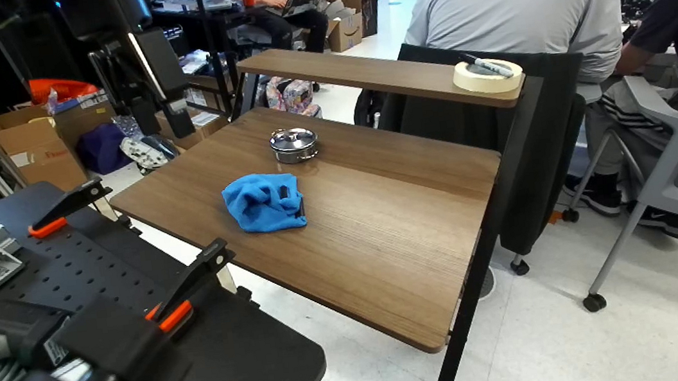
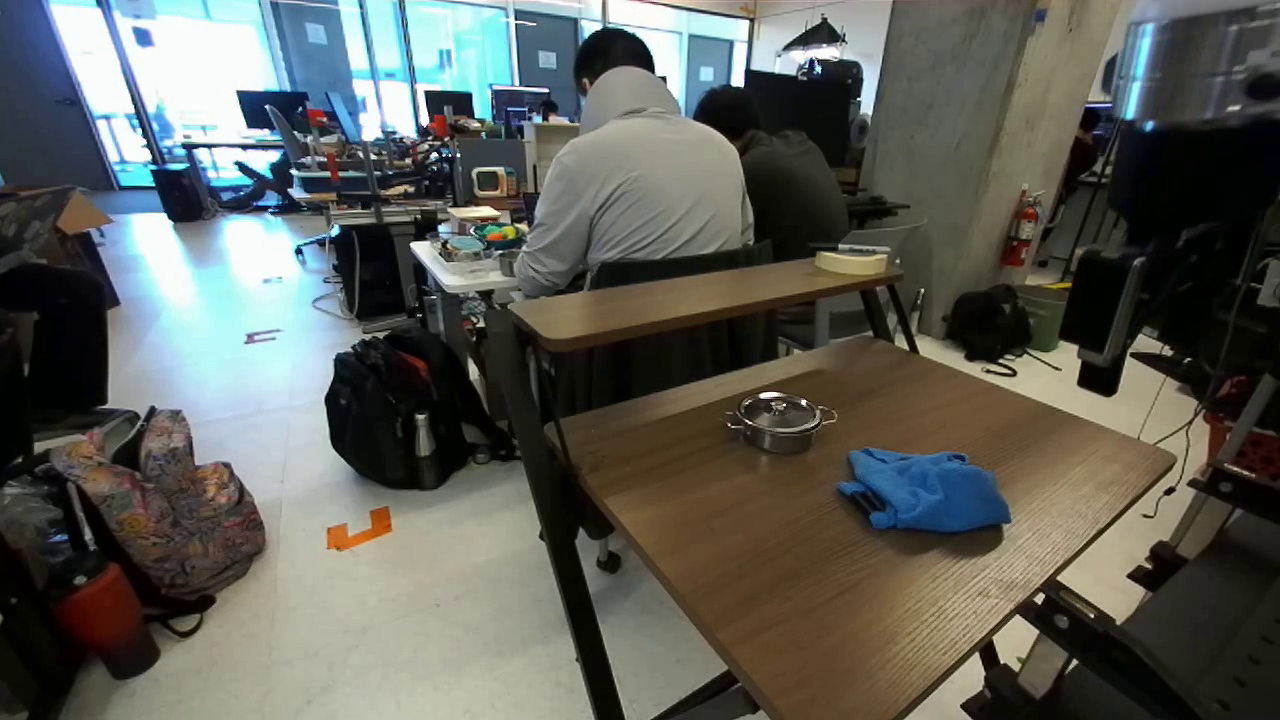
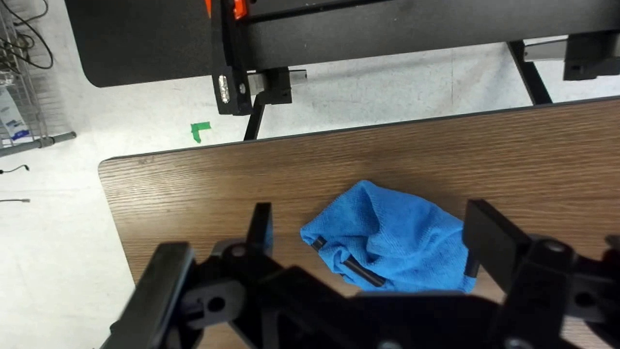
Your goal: Move the cloth to the right of the table
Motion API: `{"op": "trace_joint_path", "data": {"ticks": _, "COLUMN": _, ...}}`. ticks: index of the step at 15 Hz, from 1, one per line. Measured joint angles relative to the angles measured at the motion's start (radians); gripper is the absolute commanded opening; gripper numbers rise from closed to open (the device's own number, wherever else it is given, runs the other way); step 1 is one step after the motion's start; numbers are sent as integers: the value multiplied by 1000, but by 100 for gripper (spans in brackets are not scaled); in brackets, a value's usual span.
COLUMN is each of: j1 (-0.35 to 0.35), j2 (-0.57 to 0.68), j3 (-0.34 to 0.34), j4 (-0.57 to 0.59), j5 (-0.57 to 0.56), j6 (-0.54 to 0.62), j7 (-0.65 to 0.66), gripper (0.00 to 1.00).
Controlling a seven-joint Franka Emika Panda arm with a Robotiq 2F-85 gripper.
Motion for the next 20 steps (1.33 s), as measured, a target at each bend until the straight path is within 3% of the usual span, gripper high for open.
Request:
{"op": "trace_joint_path", "data": {"ticks": 6, "j1": 103, "j2": 268, "j3": -143, "j4": 187, "j5": -24, "j6": 0, "j7": -86, "gripper": 100}}
{"op": "trace_joint_path", "data": {"ticks": 10, "j1": 153, "j2": 410, "j3": -194, "j4": 299, "j5": 21, "j6": 0, "j7": -134, "gripper": 100}}
{"op": "trace_joint_path", "data": {"ticks": 20, "j1": 190, "j2": 450, "j3": -223, "j4": 328, "j5": 51, "j6": 24, "j7": -163, "gripper": 100}}
